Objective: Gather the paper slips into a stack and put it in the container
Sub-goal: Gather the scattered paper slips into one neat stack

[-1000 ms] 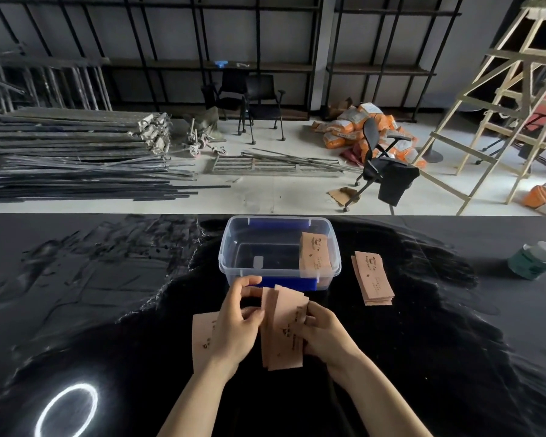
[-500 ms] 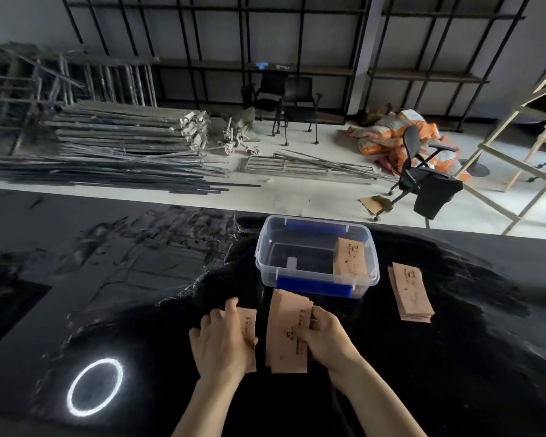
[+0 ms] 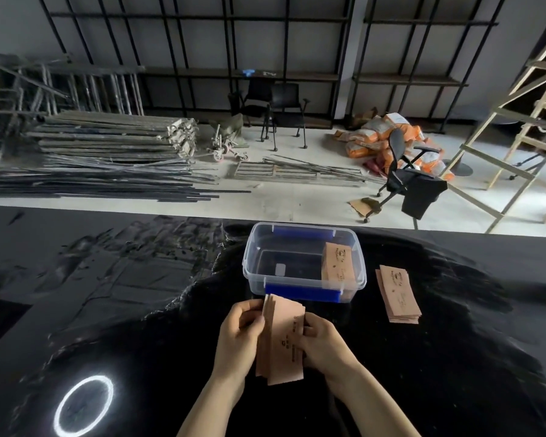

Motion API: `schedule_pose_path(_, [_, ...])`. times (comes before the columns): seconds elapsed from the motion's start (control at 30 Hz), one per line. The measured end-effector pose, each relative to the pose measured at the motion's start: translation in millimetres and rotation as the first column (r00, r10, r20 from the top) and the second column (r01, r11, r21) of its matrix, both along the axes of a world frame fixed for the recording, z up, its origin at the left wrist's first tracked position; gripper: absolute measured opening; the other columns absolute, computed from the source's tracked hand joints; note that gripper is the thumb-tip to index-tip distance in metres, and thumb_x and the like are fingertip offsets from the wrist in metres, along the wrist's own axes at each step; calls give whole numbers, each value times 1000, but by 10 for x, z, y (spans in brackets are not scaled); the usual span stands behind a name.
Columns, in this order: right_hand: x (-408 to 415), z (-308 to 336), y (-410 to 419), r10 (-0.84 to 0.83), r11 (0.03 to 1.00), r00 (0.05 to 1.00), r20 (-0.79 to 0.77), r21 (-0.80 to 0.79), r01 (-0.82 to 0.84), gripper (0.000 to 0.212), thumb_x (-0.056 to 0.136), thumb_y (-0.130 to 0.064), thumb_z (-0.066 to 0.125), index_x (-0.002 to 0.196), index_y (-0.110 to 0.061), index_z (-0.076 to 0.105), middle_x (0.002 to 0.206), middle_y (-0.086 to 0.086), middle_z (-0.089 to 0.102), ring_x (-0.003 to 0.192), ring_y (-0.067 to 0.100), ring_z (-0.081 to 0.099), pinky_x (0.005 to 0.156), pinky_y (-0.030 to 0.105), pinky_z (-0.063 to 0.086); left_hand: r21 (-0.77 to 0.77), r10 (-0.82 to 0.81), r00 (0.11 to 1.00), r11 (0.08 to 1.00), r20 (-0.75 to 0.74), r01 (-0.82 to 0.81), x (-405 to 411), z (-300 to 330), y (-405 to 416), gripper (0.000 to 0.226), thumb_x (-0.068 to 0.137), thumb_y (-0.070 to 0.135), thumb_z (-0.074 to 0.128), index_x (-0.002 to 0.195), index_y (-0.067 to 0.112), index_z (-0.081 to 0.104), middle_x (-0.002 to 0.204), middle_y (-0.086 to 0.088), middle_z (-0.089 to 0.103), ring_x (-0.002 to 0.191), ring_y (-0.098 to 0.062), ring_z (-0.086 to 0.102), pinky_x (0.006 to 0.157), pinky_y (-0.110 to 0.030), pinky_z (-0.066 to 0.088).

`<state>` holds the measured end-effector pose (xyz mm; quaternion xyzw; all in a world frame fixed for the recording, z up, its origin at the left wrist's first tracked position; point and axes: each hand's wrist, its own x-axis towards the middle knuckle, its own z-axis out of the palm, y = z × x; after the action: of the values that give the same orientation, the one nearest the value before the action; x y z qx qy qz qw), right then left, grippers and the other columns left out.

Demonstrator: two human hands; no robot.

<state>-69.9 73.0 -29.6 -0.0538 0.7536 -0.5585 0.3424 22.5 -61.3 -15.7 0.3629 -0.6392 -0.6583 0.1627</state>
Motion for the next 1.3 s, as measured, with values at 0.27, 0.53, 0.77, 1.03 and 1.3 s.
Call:
schedule_pose_path(0.27, [-156,-51,484,-166,986,986,-13,6,167,12,100,-10,68,108,-15,75,100,11,82,92,28,81,79,41,66,-60,-328,918,935,220,349,-243,-55,445,38,78,39,85,111,33,68,101,9,78,92,-6,75,80,-29,64])
schedule_pose_path(0.53, [-434,-50,1304,-438,899,898,-45,-21,438,20,92,1,74,108,-11,74,95,18,82,89,42,80,80,53,65,2,-483,836,866,260,500,-869,12,1191,46,85,31,82,124,27,58,100,18,62,94,-4,62,69,-15,51])
schedule_pose_path(0.77, [-975,201,1656,-467,878,864,-190,20,478,36,82,-6,80,111,-27,80,89,8,85,80,27,83,80,51,68,-105,-481,818,839,315,534,-1587,178,1535,66,91,31,75,149,17,48,142,-4,62,128,-23,61,97,-29,50])
schedule_pose_path(1.03, [-1538,310,1458,-497,809,792,-355,141,570,42,83,-8,76,122,-23,72,93,-4,78,91,20,77,86,36,63,-224,-328,882,882,337,414,-2134,148,1635,52,87,32,76,133,18,56,125,-6,73,113,-25,70,96,-36,55])
schedule_pose_path(1.3, [-1616,179,1400,-386,819,833,-395,269,507,43,93,-25,72,135,-21,65,117,2,79,110,24,73,84,30,50,-273,-257,868,878,424,394,-2254,13,1746,67,87,34,72,145,14,44,139,-15,58,129,-32,58,108,-41,48])
